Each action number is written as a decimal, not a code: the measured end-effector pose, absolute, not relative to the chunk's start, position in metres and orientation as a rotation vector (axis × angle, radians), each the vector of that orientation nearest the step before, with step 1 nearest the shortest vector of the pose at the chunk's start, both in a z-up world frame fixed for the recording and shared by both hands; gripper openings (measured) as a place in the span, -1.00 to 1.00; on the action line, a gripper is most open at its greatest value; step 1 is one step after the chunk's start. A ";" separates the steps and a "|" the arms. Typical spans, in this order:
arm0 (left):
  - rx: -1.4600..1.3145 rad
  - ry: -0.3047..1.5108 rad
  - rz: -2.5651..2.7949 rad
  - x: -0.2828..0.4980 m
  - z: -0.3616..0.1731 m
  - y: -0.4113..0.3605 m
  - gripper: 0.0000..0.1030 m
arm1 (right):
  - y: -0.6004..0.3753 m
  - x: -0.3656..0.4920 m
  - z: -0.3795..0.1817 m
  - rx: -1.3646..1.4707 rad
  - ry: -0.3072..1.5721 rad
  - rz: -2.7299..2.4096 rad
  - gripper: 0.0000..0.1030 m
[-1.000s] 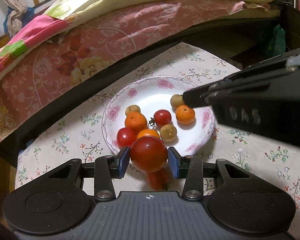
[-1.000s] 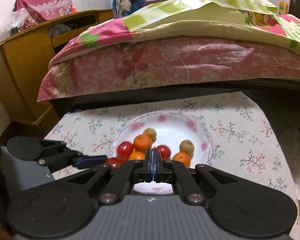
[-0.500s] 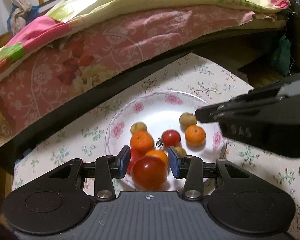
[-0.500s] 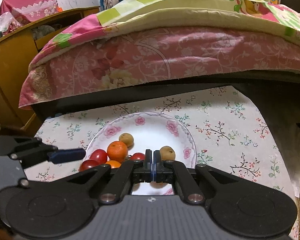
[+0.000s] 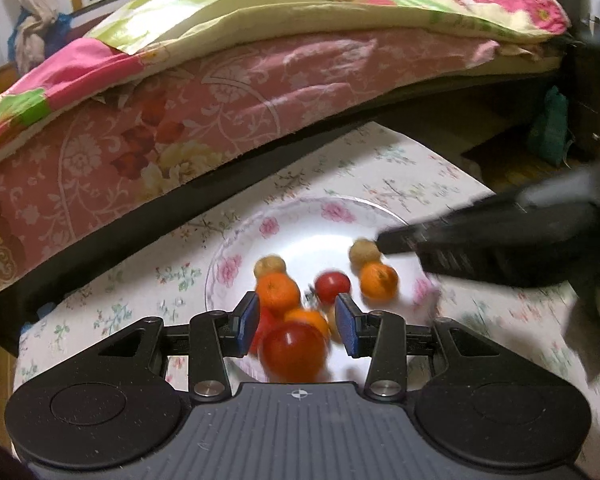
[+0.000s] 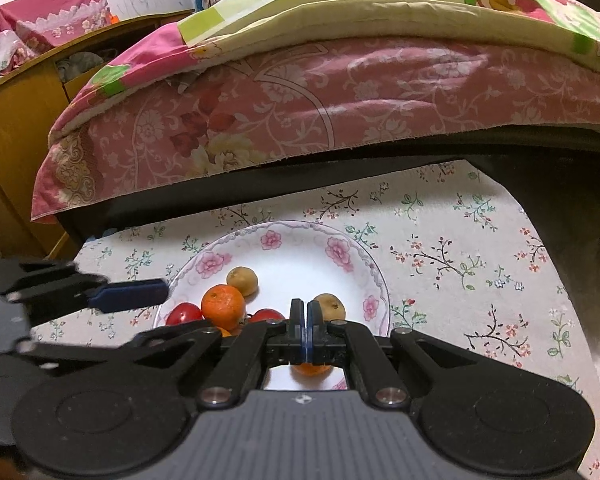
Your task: Organize fruits
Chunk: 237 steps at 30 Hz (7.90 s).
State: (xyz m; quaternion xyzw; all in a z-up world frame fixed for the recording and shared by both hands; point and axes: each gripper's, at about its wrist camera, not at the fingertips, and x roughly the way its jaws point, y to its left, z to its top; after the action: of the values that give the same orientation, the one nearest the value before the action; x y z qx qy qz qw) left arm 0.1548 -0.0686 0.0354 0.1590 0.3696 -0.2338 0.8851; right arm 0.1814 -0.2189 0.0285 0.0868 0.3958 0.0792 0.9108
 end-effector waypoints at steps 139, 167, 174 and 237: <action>0.117 0.775 -0.205 0.009 0.051 -0.019 1.00 | -0.195 -0.003 0.056 0.275 0.897 0.123 -0.27; 0.102 0.814 -0.161 -0.016 0.045 -0.012 1.00 | -0.185 -0.025 0.049 0.241 0.942 0.117 -0.27; 0.111 0.811 -0.152 -0.025 0.043 -0.010 1.00 | -0.180 -0.031 0.048 0.227 0.954 0.119 -0.27; 0.112 0.820 -0.142 -0.026 0.037 -0.011 1.00 | -0.178 -0.032 0.043 0.210 0.984 0.113 -0.27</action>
State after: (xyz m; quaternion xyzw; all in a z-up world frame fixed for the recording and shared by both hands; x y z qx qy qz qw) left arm -0.0260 -0.0113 0.0374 0.0542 0.3981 -0.0689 0.9132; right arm -0.0325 -0.1779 0.0428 0.1004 0.4713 0.0543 0.8746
